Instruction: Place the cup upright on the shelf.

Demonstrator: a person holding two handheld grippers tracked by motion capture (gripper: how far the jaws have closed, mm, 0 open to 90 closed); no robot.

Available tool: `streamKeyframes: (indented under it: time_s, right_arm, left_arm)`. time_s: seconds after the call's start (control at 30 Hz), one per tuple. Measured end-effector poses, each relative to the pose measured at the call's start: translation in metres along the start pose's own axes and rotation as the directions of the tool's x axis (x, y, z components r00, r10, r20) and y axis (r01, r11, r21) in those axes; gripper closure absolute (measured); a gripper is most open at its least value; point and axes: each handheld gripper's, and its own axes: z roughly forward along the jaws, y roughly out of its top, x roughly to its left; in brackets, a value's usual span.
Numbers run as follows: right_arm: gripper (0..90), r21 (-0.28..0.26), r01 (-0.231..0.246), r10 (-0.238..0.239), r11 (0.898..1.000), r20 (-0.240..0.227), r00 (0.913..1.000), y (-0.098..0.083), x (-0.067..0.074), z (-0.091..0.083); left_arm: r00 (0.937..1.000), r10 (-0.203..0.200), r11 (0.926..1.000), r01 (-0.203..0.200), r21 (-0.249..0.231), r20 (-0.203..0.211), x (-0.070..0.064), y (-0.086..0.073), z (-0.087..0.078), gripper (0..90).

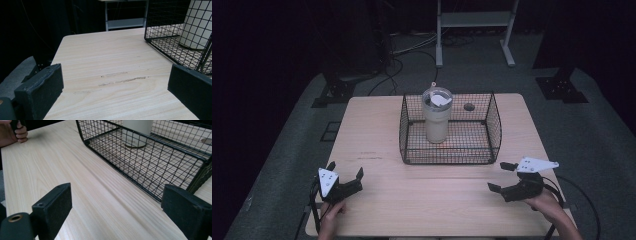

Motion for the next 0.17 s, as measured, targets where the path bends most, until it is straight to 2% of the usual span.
streamKeyframes:
  time_s: [0.17]
  right_arm:
    - [9.2, -0.004, -0.011, 0.011, 1.000, -0.006, 0.9999, -0.0041, 0.0007, 0.0023]
  left_arm:
    - [1.0000, 0.001, 1.0000, -0.001, 0.000, -0.003, -0.0002, 0.0000, 0.0001, 0.0]
